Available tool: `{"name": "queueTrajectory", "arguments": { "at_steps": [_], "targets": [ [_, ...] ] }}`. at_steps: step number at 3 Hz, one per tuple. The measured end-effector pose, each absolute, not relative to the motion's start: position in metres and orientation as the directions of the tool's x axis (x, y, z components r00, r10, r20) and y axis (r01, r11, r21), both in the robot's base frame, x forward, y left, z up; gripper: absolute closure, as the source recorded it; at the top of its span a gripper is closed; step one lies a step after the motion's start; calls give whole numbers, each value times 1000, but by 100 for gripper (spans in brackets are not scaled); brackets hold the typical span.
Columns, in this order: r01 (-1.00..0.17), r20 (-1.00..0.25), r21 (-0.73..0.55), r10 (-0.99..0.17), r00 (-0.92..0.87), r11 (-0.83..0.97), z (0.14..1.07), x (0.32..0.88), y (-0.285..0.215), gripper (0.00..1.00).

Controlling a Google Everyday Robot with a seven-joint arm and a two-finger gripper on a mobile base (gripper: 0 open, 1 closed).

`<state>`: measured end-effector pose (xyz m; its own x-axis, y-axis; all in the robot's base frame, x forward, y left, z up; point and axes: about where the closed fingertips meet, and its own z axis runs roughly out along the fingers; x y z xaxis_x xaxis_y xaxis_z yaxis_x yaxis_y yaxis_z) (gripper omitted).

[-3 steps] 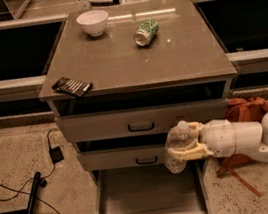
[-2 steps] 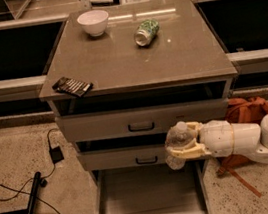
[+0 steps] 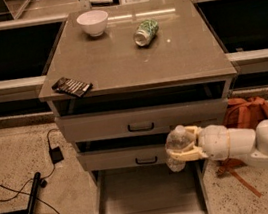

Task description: Place water bottle into bottom drawer

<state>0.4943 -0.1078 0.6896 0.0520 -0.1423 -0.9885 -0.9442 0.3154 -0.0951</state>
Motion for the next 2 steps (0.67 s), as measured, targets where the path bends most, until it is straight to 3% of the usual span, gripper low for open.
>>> {"name": "queueTrajectory", "arguments": {
  "at_steps": [2],
  "targets": [
    [-897,-972,-59,-231,-49,437,508,518,-107,100]
  ]
}}
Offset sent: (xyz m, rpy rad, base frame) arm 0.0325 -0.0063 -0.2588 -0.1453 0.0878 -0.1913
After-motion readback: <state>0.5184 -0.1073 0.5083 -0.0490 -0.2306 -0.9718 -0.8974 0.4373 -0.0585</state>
